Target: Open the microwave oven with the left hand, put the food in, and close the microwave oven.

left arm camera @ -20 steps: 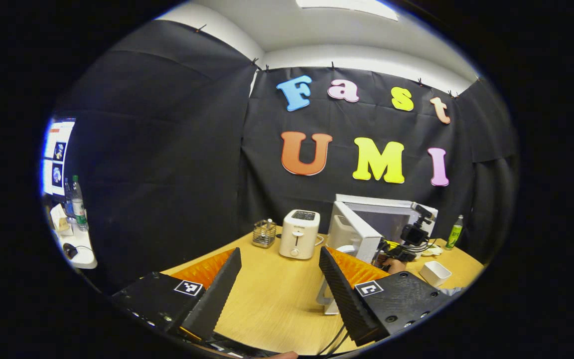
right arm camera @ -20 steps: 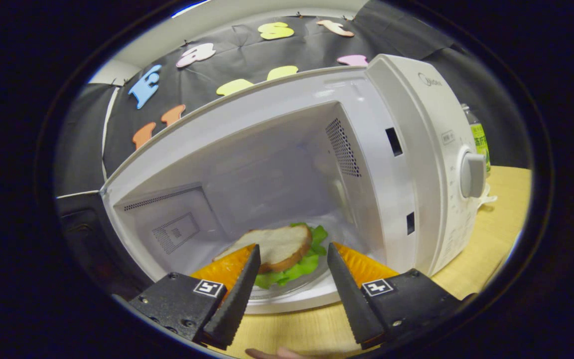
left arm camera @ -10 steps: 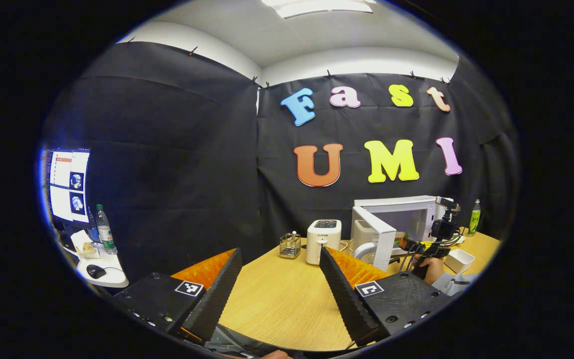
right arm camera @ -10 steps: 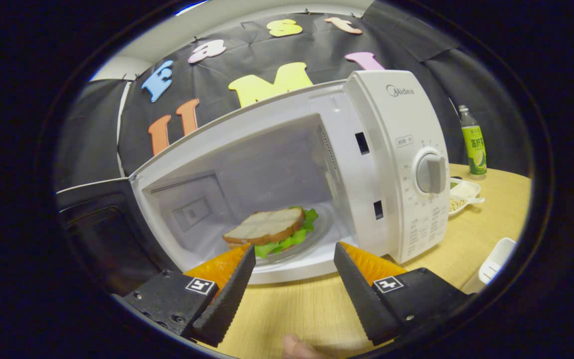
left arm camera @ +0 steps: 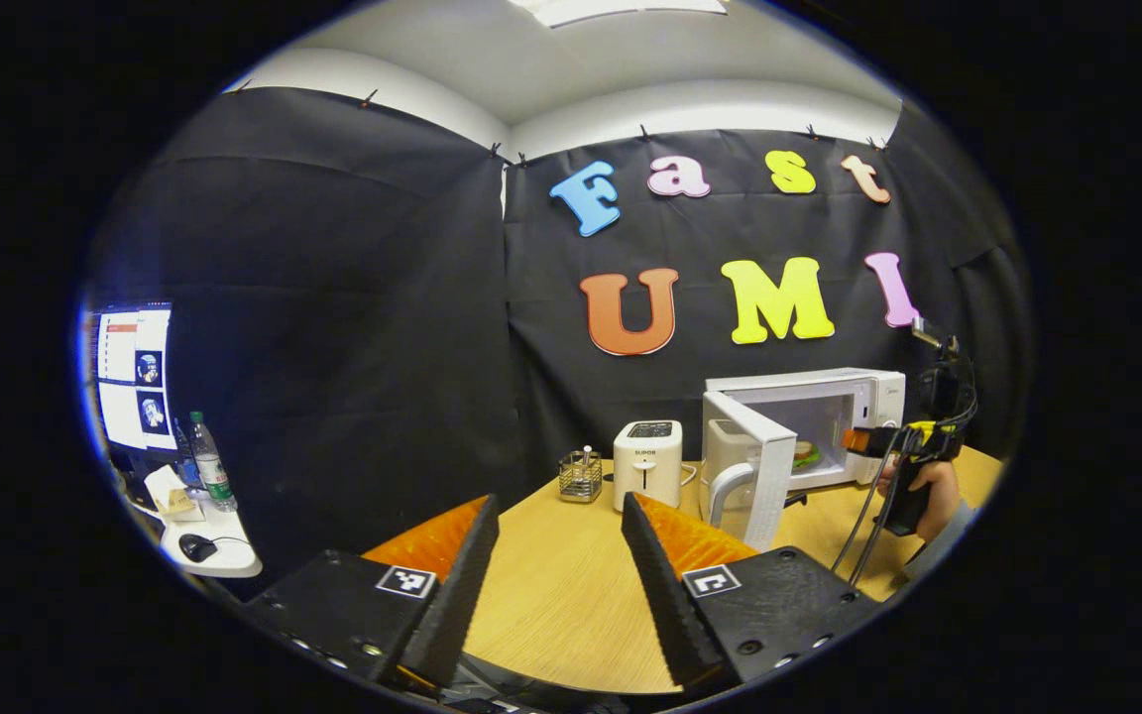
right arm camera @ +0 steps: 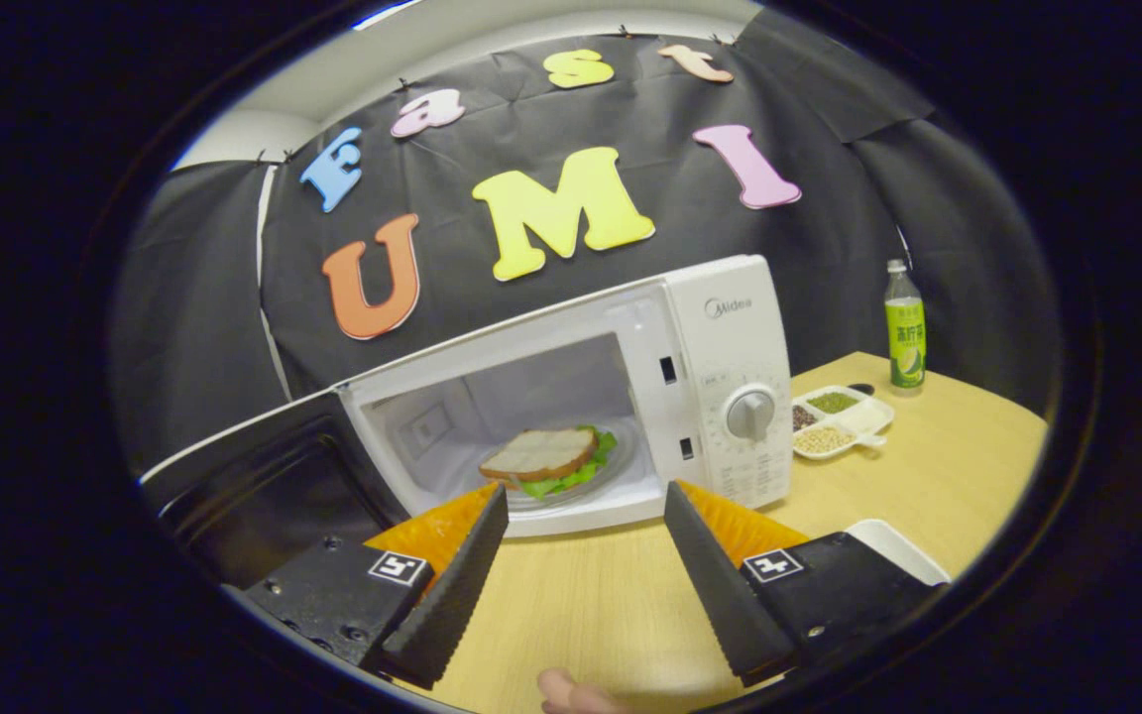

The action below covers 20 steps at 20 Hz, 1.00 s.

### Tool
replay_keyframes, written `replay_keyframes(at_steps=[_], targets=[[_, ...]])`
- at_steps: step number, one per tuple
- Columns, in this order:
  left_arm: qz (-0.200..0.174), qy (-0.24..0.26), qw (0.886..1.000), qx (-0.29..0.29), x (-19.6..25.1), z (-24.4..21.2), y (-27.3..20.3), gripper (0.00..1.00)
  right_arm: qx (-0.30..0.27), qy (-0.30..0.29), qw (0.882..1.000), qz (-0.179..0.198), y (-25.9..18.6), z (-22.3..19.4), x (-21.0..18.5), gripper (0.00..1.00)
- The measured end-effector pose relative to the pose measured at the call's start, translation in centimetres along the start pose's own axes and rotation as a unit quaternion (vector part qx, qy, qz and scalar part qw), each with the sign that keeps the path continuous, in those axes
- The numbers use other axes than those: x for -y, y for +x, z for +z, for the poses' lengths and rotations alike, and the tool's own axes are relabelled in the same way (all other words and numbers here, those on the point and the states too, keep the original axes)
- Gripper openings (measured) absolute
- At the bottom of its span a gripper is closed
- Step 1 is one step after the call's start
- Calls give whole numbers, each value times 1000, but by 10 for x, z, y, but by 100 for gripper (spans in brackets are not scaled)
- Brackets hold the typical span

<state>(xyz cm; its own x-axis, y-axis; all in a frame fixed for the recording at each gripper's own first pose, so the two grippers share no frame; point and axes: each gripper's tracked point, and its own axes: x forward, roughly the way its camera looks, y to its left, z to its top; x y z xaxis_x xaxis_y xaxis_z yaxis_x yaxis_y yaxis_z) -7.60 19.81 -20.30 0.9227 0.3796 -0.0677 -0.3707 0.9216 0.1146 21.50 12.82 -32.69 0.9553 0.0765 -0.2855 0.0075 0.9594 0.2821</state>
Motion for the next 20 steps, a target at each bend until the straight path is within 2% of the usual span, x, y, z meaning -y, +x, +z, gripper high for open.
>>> replay_keyframes(at_steps=[1, 2, 3, 4, 6, 7, 8, 9, 10, 11, 12, 13, 14, 17, 18, 19, 20], targets=[[-5, -1, 1000, -4, 3, -3, 2, 60, 10, 1, 1000, 15, -19, 14, -6, 100], [0, -2, 1000, -6, 0, -4, 3, 58, 19, -5, 1000, 23, -37, 25, -7, 92], [3, -6, 1000, -9, -1, -6, 6, 44, 28, -14, 999, 28, -52, 38, -7, 91], [-4, -13, 1000, -11, 1, -6, 6, 31, 33, -28, 999, 25, -67, 48, -3, 91], [-17, -27, 999, -15, 7, -11, 14, 17, 48, -45, 997, 32, -96, 71, -3, 91], [-20, -27, 999, -17, 7, -15, 18, 16, 57, -54, 996, 43, -110, 84, -7, 100], [-33, -22, 999, -19, 12, -18, 19, 0, 69, -64, 994, 49, -124, 96, -6, 91], [-33, -13, 999, -21, 12, -23, 34, 2, 78, -73, 993, 49, -136, 107, -2, 100], [-28, -7, 999, -26, 11, -28, 36, 0, 91, -82, 991, 53, -149, 118, -1, 90], [-42, -7, 999, -30, 19, -33, 38, 0, 98, -89, 990, 52, -160, 127, 1, 91], [-51, -6, 998, -35, 24, -36, 42, 0, 96, -95, 990, 45, -169, 130, 9, 100], [-56, -5, 998, -38, 27, -38, 48, 0, 91, -101, 990, 36, -177, 134, 16, 100], [-60, -8, 998, -37, 31, -39, 55, 0, 89, -103, 990, 28, -185, 138, 23, 90], [-68, -32, 996, -53, 41, -53, 73, 0, 93, -100, 990, 35, -206, 151, 32, 91], [-74, -43, 995, -55, 46, -55, 77, 0, 95, -99, 990, 38, -212, 153, 37, 100], [-81, -52, 994, -57, 52, -58, 79, 0, 96, -97, 990, 40, -217, 155, 41, 100], [-85, -57, 993, -56, 56, -61, 82, 0, 97, -97, 990, 41, -224, 155, 46, 91]])
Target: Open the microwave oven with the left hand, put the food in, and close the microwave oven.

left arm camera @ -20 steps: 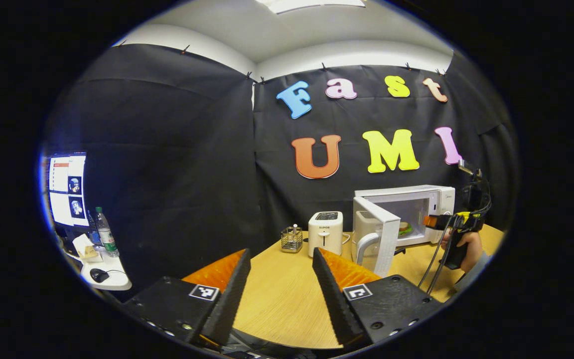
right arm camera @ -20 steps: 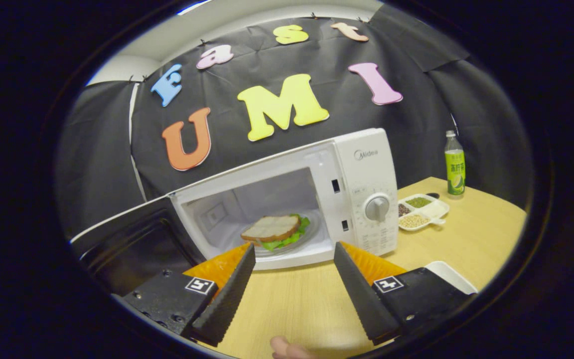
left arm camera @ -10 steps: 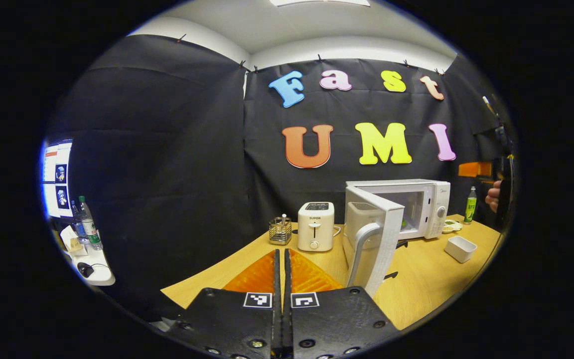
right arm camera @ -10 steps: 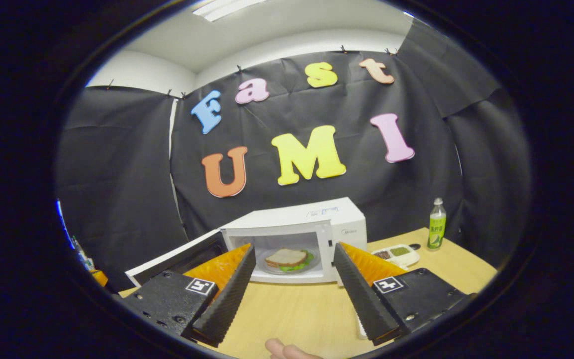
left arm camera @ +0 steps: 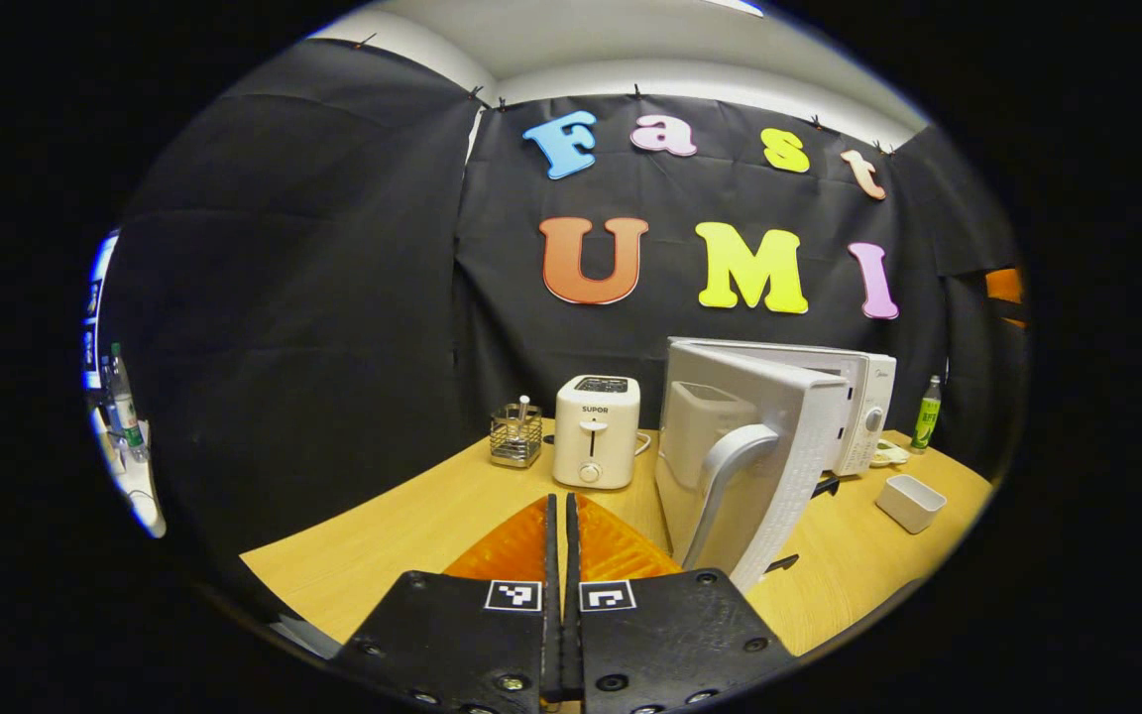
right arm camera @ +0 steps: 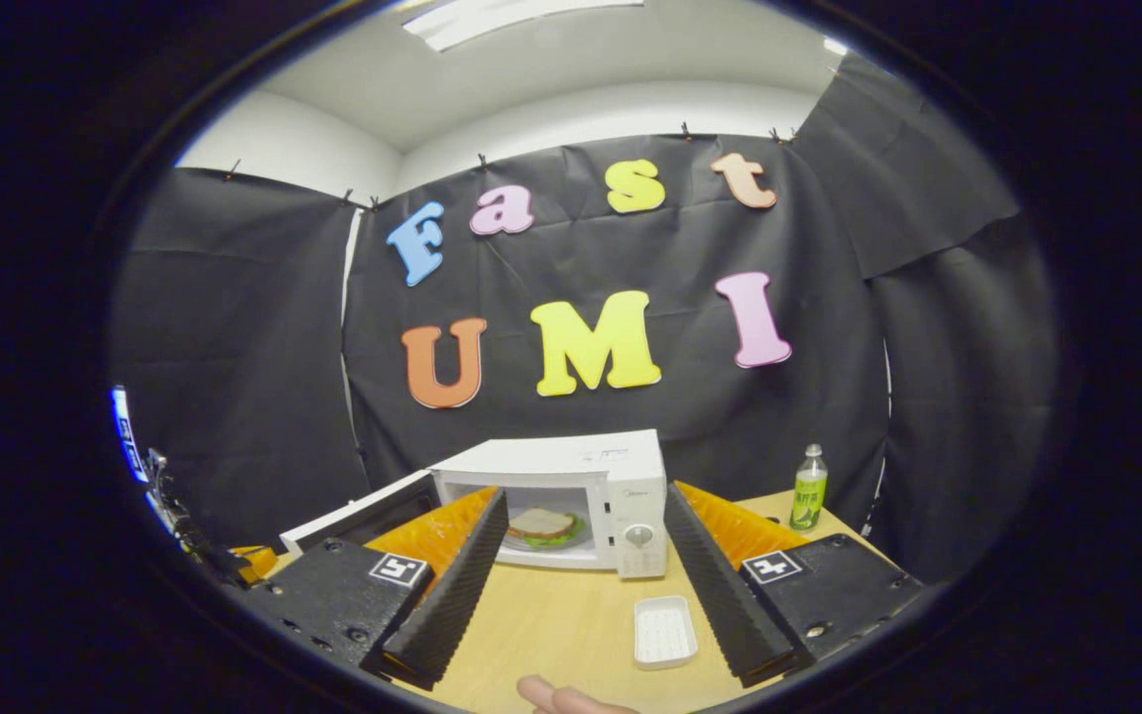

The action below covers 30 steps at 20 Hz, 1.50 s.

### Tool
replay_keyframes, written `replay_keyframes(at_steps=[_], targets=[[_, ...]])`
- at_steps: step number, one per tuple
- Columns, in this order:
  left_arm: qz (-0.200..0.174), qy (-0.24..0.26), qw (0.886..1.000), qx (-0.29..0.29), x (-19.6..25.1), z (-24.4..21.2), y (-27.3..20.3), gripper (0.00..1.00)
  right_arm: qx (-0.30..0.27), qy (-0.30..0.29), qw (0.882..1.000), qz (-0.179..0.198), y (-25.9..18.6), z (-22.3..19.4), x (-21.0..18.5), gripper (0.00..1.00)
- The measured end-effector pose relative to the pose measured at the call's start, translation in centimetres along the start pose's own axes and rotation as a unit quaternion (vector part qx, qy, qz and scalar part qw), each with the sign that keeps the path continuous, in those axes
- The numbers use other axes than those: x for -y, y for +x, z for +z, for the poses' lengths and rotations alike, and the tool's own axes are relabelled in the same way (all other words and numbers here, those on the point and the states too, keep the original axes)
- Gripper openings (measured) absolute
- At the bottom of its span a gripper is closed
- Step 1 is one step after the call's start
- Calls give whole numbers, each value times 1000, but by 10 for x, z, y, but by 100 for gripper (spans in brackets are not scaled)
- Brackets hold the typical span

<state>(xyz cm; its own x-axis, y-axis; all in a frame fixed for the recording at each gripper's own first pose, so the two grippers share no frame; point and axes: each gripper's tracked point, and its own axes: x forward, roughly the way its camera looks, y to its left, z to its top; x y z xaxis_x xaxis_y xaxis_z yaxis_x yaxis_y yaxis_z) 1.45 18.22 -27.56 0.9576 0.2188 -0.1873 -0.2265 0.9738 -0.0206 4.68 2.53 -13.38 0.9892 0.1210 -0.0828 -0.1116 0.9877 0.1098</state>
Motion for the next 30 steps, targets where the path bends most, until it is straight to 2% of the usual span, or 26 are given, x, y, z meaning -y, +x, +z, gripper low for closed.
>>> replay_keyframes(at_steps=[4, 5, 6, 7, 8, 11, 13, 14, 19, 20, 21, 24, 25, 26, 30], targets=[[-44, 6, 999, -6, 35, -10, 11, 0, 21, -4, 1000, 20, -26, 14, 7, 91], [-54, 11, 998, -12, 46, -14, 11, 0, 25, -1, 999, 26, -32, 17, 8, 100], [-51, 21, 998, -8, 54, -14, 12, 0, 25, 2, 999, 27, -38, 17, 13, 90], [-51, 38, 998, -4, 61, -12, 11, 0, 30, 4, 999, 27, -44, 19, 18, 91], [-58, 47, 997, -1, 69, -14, 11, 0, 36, 3, 999, 23, -49, 22, 25, 100], [-100, 38, 994, 0, 110, -18, 8, 0, 38, -2, 999, 0, -61, 18, 48, 100], [-128, 40, 991, 15, 139, -14, 5, 0, 46, -1, 999, 5, -72, 19, 53, 100], [-142, 46, 989, 18, 153, -13, 5, 0, 46, -1, 999, 5, -77, 16, 58, 91], [-202, 51, 978, 14, 218, -19, 21, 0, 47, 1, 999, -17, -84, 13, 93, 91], [-210, 50, 976, 13, 229, -19, 25, 0, 52, 2, 999, -16, -87, 15, 95, 100], [-217, 49, 975, 11, 242, -20, 31, 0, 55, 2, 998, -16, -89, 16, 99, 91], [-234, 46, 971, 5, 271, -21, 47, 0, 53, -5, 998, -24, -94, 13, 116, 91], [-232, 45, 972, 5, 276, -20, 55, 0, 53, -5, 998, -27, -96, 13, 121, 100], [-231, 46, 972, 6, 282, -20, 64, 0, 55, -5, 998, -28, -99, 13, 126, 90], [-233, 40, 972, -12, 301, -30, 94, 0, 59, 3, 998, -30, -108, 18, 144, 91]])
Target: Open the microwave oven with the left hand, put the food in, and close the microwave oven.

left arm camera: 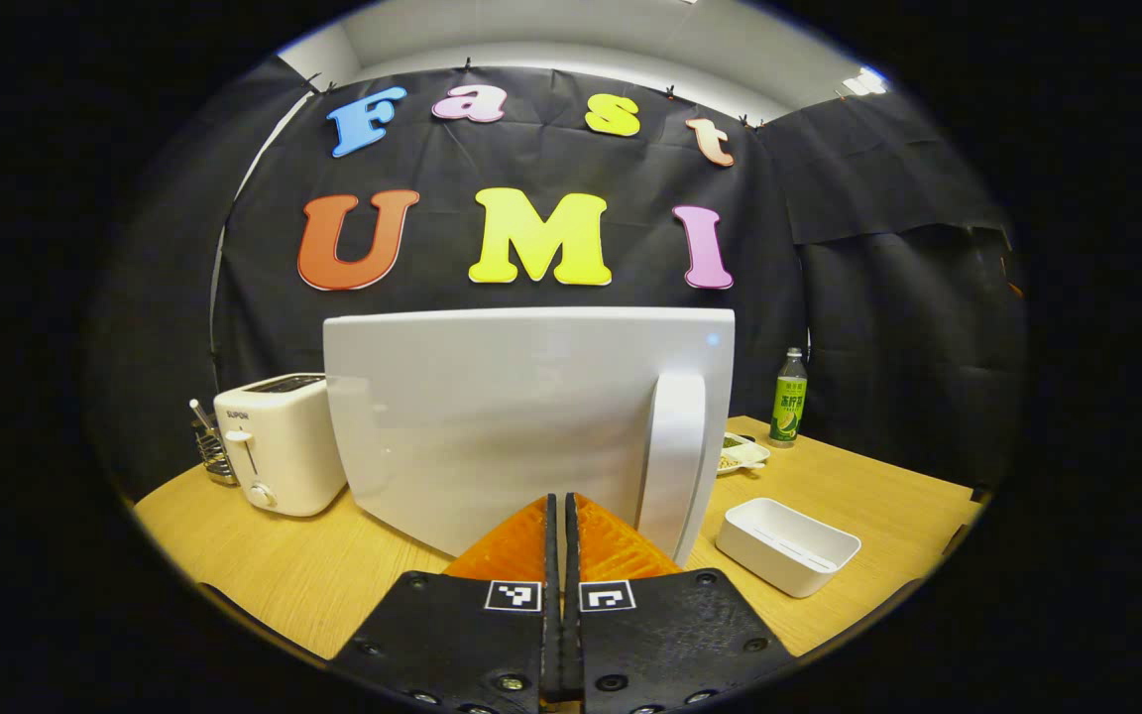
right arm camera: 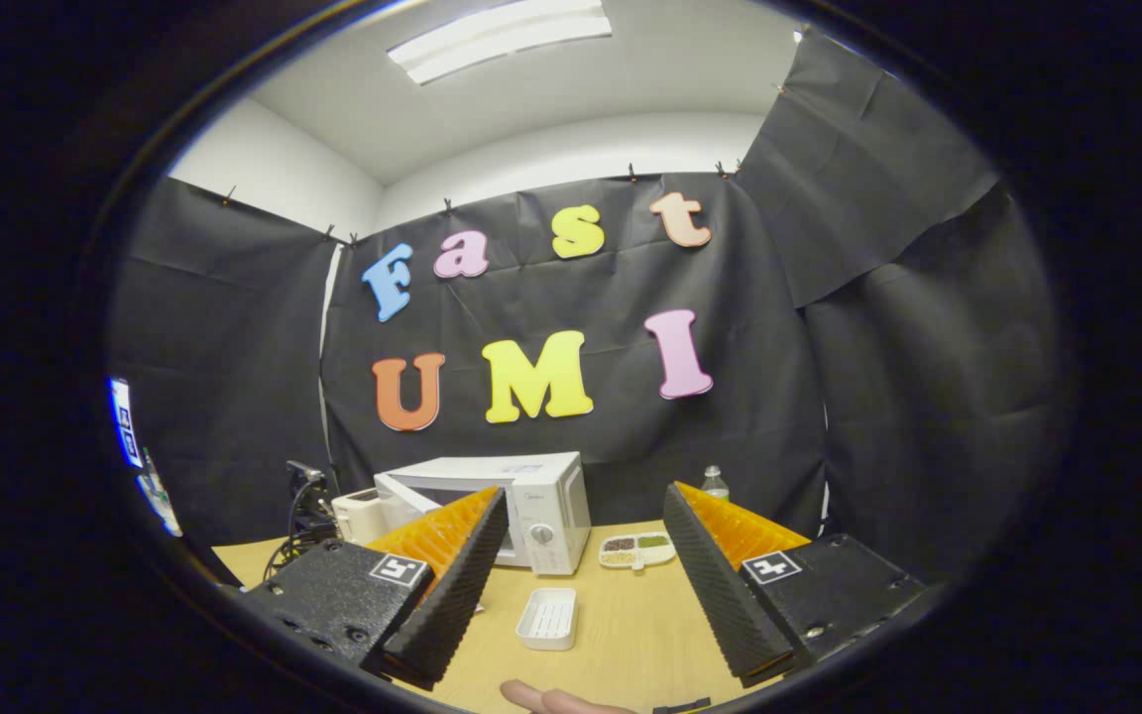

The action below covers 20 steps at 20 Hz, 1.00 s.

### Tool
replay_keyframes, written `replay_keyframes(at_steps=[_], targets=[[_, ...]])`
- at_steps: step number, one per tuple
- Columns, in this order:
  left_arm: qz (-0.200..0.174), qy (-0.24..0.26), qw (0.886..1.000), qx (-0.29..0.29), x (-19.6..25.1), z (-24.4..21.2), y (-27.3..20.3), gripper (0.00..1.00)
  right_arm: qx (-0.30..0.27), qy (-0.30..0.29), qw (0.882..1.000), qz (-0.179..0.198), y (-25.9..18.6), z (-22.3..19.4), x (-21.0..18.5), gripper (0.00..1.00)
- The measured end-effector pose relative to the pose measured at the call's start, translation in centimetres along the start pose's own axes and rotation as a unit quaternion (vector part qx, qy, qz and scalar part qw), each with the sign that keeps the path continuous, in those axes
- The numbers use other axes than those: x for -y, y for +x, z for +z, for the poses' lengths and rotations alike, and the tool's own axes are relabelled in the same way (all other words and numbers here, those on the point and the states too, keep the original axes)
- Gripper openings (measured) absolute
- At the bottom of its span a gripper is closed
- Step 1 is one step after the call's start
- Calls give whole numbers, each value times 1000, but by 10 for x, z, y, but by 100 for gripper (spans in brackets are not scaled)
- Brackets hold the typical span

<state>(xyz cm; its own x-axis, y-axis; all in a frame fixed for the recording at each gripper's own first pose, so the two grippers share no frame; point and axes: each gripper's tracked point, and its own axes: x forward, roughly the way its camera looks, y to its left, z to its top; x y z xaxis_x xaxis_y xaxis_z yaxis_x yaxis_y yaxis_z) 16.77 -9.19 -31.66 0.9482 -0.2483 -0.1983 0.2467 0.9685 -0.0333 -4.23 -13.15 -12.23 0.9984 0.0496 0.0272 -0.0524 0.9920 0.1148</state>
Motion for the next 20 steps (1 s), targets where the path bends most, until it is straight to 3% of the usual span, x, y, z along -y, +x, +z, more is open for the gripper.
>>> replay_keyframes(at_steps=[5, 6, 7, 15, 16, 17, 18, 19, 20], targets=[[5, -9, 1000, 4, 13, 7, 31, 0, 18, 5, 1000, -2, -7, 14, 17, 91], [3, -8, 1000, 1, 17, 8, 37, 0, 20, 4, 1000, 0, -9, 16, 19, 100], [4, -3, 1000, -1, 20, 8, 43, 0, 22, 2, 1000, 2, -9, 18, 20, 91], [34, 15, 999, -16, 16, 10, 102, 0, 28, -1, 999, 15, -4, 16, 31, 91], [38, 13, 999, -19, 16, 10, 109, 0, 26, 0, 1000, 15, -2, 15, 34, 100], [41, 11, 999, -20, 16, 10, 114, 0, 25, 0, 1000, 14, -1, 13, 37, 91], [43, 16, 999, -21, 16, 12, 122, 0, 27, -1, 1000, 14, -1, 12, 38, 100], [48, 19, 998, -21, 15, 14, 128, 0, 29, -3, 999, 15, -1, 12, 40, 91], [51, 16, 998, -25, 13, 13, 137, 0, 29, -5, 999, 13, 3, 10, 41, 91]])
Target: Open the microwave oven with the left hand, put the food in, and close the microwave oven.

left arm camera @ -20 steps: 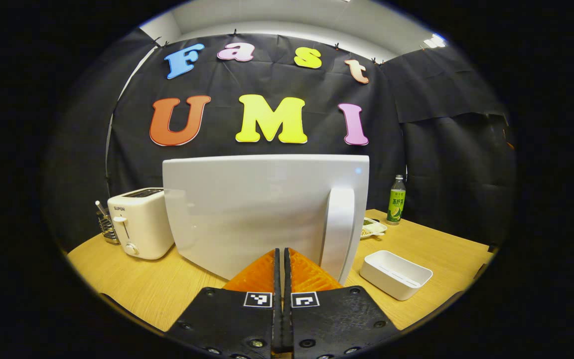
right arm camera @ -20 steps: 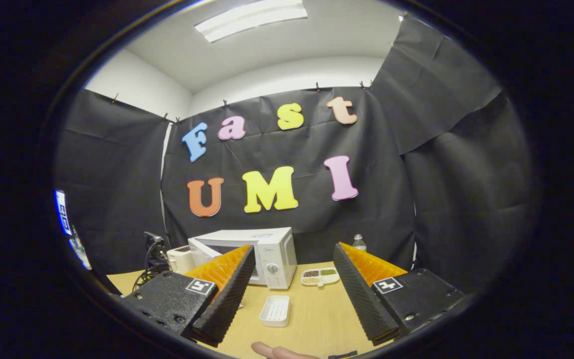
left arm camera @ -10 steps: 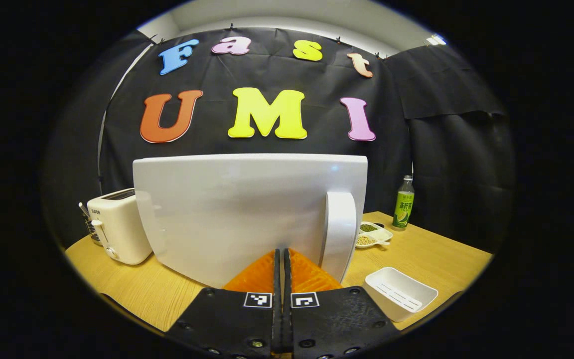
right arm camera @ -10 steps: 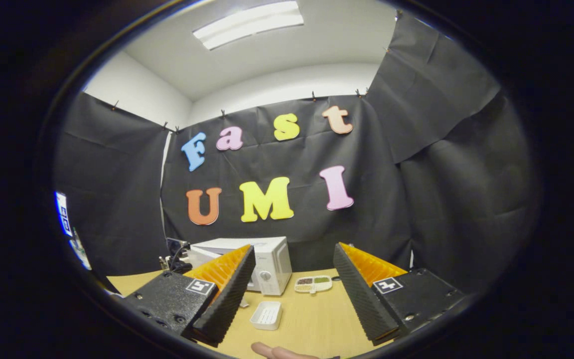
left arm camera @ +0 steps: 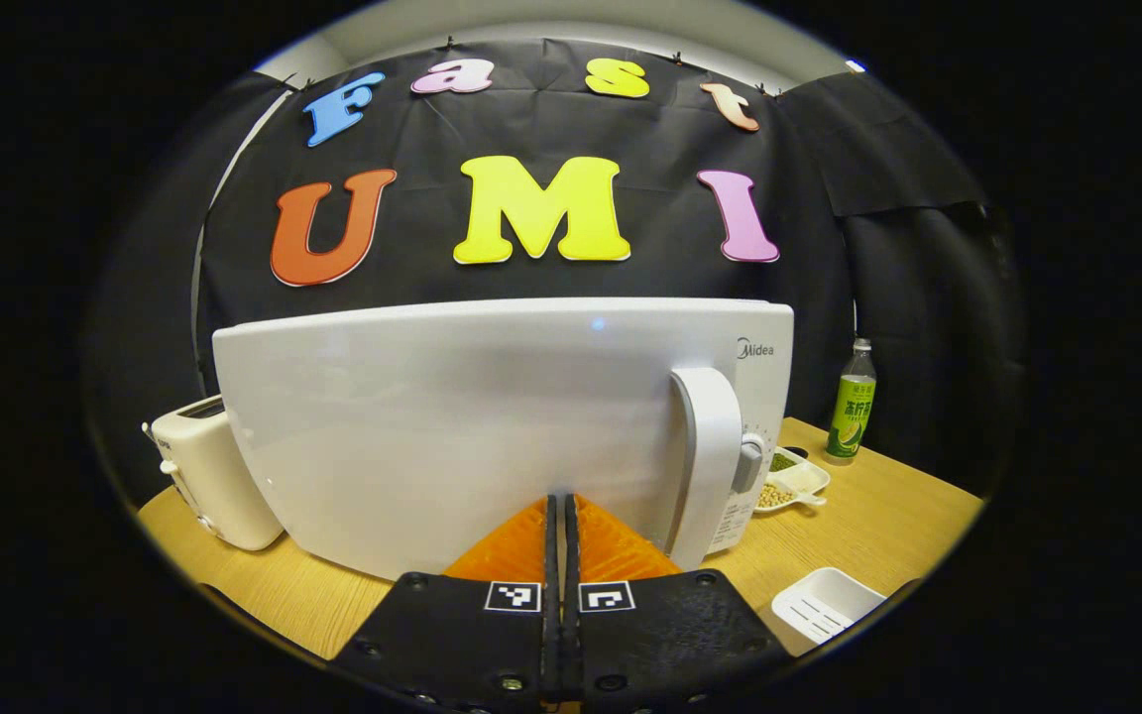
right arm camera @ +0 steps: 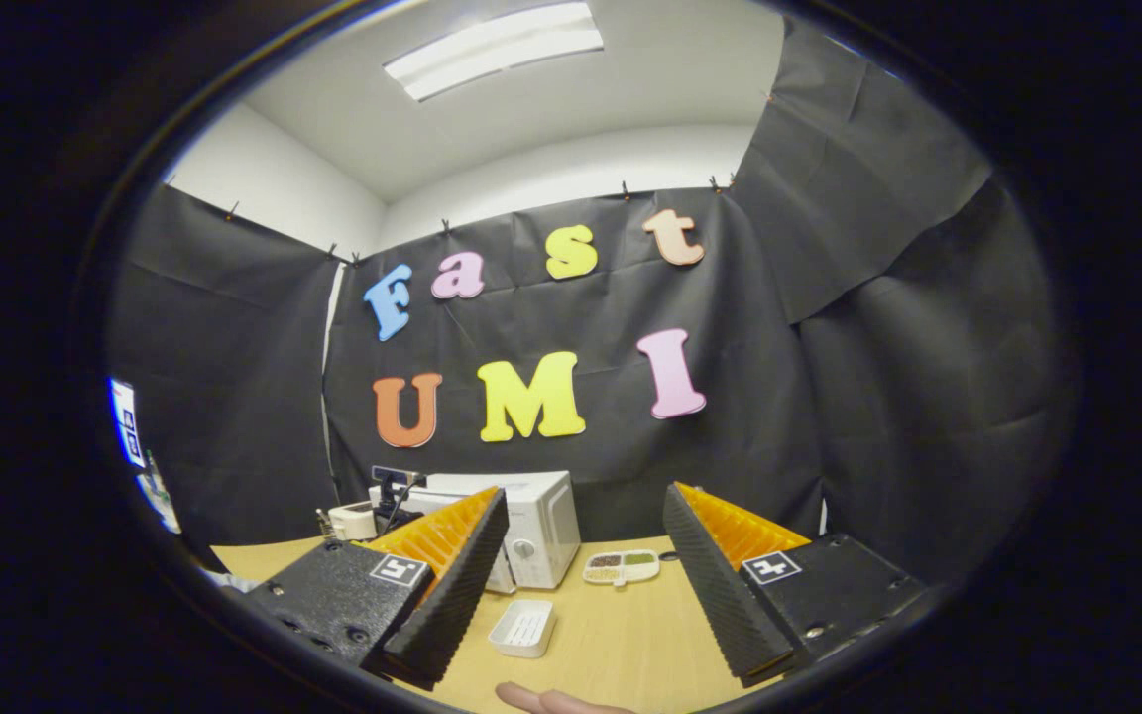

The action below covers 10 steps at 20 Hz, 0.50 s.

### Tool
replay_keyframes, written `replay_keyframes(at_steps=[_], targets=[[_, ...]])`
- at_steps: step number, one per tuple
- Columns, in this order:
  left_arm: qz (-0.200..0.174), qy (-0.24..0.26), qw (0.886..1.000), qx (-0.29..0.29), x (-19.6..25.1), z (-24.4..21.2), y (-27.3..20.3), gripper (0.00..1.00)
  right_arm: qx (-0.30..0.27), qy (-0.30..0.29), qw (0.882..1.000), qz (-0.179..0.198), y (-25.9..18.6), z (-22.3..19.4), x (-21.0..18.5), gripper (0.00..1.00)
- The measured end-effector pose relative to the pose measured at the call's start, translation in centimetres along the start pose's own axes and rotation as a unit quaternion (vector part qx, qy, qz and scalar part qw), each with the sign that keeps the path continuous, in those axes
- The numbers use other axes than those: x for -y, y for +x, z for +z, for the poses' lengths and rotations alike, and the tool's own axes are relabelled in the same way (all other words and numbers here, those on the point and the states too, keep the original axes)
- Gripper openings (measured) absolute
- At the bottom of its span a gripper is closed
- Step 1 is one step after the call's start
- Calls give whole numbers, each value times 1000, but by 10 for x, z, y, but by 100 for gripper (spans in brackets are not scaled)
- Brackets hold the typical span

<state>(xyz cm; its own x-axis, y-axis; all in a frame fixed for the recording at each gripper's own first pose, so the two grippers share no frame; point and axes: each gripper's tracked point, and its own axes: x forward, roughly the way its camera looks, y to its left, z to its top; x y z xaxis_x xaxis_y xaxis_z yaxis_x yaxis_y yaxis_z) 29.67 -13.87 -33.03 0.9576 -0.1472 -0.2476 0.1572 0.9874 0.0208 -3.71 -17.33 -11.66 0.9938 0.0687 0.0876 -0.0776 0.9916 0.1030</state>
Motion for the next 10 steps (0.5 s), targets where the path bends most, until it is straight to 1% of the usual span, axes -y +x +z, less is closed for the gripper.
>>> replay_keyframes(at_steps=[1, 2, 3, 4, 5, 6, 7, 8, 9, 10], targets=[[3, -4, 1000, -3, 0, 1, 7, 0, -2, -2, 1000, -3, 3, -2, 3, 100], [5, -14, 1000, -5, 0, 1, 9, 0, -5, -1, 1000, -7, 4, -5, 4, 100], [3, -23, 1000, -3, 0, 1, 12, 0, -7, 2, 1000, -11, 5, -5, 5, 91], [-4, -30, 1000, 1, 1, 2, 13, 0, -9, 6, 1000, -14, 5, -6, 4, 100], [0, -37, 999, -13, -4, -4, 18, 0, -8, 11, 1000, -10, 3, -6, 0, 91], [-3, -51, 999, -5, -4, -3, 15, 0, -7, 16, 1000, -1, 2, -5, -7, 100], [-7, -62, 998, -6, -3, -1, 16, 0, -7, 17, 1000, 8, 1, -6, -12, 100], [-9, -66, 998, -7, -3, -3, 18, 0, -6, 17, 1000, 12, 1, -6, -12, 91], [-11, -70, 997, -7, -3, -2, 18, 0, -4, 18, 1000, 9, 2, -5, -11, 91], [-14, -74, 997, -13, -2, -3, 18, 0, -4, 23, 1000, -3, 5, -4, -7, 90]])
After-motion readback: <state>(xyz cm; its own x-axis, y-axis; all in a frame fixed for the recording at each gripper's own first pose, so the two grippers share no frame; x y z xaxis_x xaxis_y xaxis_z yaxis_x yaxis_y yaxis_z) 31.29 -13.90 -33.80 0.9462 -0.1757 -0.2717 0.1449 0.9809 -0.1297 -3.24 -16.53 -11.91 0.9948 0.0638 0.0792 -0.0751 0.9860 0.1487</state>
